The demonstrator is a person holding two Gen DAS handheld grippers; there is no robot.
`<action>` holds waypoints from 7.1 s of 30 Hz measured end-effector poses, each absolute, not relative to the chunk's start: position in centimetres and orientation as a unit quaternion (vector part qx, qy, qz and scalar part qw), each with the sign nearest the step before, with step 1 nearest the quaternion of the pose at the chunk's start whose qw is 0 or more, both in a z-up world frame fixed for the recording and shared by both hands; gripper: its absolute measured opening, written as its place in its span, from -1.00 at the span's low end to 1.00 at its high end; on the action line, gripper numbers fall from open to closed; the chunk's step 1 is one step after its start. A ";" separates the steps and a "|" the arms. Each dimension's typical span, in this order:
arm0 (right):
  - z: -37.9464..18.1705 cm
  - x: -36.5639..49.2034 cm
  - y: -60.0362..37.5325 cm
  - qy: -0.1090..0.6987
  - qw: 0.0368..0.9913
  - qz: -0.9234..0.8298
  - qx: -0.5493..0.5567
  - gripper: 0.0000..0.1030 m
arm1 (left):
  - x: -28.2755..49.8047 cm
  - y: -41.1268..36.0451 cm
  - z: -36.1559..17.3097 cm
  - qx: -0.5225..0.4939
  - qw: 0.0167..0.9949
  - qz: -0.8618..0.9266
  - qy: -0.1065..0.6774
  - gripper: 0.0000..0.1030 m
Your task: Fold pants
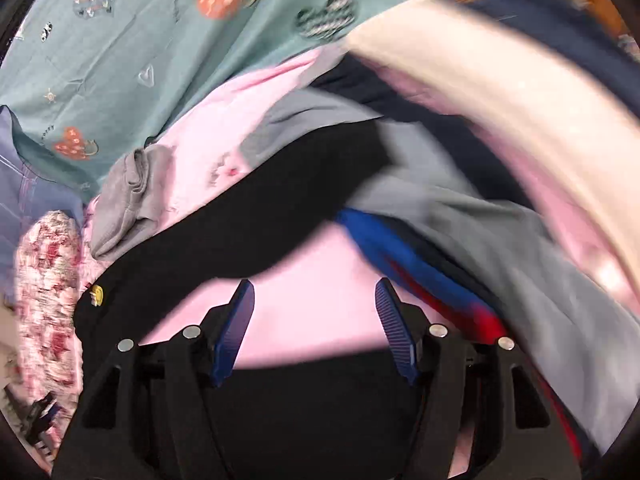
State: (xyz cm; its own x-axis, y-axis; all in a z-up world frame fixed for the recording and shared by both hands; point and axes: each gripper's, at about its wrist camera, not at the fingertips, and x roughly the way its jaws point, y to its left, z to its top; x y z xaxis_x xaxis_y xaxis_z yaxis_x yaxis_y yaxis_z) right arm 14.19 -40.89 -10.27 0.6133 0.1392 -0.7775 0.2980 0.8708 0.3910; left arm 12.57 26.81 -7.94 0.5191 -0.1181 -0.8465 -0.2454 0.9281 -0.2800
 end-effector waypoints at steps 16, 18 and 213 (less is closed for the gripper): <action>-16.1 24.0 -44.8 0.439 0.843 -0.101 0.296 -0.94 | 22.1 23.5 -16.2 -0.113 0.802 0.034 0.586 0.21; -16.2 24.4 -46.2 0.441 0.837 -0.106 0.306 -0.94 | 22.0 23.4 -16.4 -0.104 0.804 0.036 0.584 0.23; -17.6 -2.6 -44.3 0.463 0.790 -0.105 0.389 -0.37 | 5.4 21.4 -14.2 -0.105 0.817 -0.085 0.561 -0.64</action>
